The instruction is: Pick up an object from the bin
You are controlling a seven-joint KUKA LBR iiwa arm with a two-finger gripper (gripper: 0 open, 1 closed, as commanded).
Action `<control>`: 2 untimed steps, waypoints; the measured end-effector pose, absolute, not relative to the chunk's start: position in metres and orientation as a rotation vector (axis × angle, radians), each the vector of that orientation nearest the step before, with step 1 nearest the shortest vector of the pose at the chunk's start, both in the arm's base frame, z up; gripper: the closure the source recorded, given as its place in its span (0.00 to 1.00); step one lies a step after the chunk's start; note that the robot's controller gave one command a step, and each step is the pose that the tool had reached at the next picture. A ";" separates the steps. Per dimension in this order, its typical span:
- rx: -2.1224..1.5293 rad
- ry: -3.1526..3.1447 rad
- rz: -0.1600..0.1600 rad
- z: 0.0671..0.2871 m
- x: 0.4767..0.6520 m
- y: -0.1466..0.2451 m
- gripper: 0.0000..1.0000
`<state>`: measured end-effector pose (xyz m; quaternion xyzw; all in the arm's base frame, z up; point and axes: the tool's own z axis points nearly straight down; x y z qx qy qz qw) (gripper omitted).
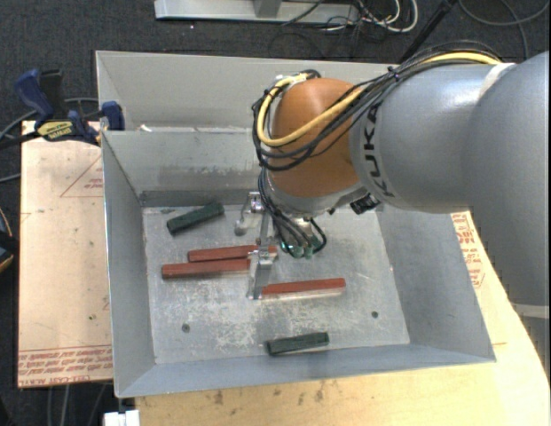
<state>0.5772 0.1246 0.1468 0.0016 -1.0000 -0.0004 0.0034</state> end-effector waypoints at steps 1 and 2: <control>0.001 -3.142 -0.002 0.151 0.579 0.124 0.00; 0.144 -3.154 -0.008 0.075 0.616 0.139 1.00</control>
Offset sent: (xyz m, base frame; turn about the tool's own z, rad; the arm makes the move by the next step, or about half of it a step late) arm 0.0343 0.0134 -0.0768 -0.0907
